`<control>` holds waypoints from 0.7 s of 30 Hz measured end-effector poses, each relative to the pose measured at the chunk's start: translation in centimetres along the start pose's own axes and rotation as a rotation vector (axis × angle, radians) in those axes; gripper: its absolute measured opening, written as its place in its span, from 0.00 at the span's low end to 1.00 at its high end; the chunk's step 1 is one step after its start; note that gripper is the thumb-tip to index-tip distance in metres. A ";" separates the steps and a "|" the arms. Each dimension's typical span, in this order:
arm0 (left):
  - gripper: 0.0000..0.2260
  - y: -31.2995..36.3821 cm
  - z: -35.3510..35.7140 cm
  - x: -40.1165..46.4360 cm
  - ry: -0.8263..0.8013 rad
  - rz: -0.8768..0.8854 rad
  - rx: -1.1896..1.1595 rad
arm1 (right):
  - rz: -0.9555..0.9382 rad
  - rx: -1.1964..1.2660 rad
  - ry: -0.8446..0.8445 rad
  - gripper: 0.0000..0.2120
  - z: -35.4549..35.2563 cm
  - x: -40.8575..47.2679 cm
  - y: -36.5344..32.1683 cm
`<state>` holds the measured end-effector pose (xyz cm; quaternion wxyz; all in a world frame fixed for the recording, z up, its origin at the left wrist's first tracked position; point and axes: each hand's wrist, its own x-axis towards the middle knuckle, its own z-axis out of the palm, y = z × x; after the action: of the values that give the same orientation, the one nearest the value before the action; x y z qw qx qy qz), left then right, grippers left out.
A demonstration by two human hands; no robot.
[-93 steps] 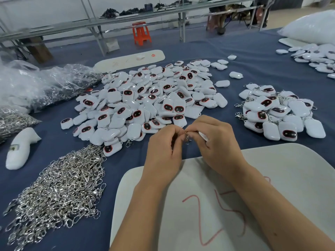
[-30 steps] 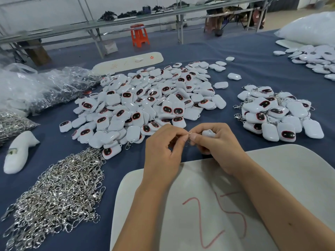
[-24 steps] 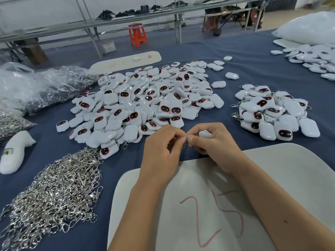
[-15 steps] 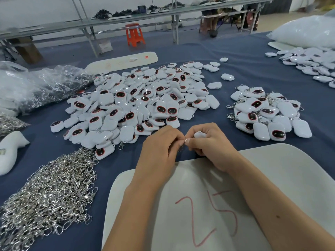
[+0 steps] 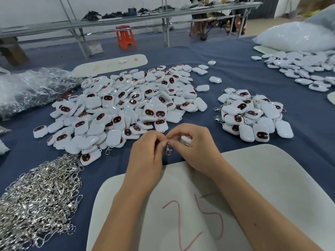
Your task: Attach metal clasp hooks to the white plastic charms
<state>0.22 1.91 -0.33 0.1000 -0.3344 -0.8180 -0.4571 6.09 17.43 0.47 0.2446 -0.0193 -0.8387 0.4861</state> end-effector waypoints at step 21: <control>0.07 1.0 0.9 0.0 0.097 -0.007 0.033 | 0.032 0.091 0.021 0.07 -0.6 -0.1 0.0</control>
<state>0.94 3.00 -0.16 0.1435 -0.3074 -0.8208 -0.4596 6.46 17.92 0.65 0.2464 -0.0267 -0.8128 0.5272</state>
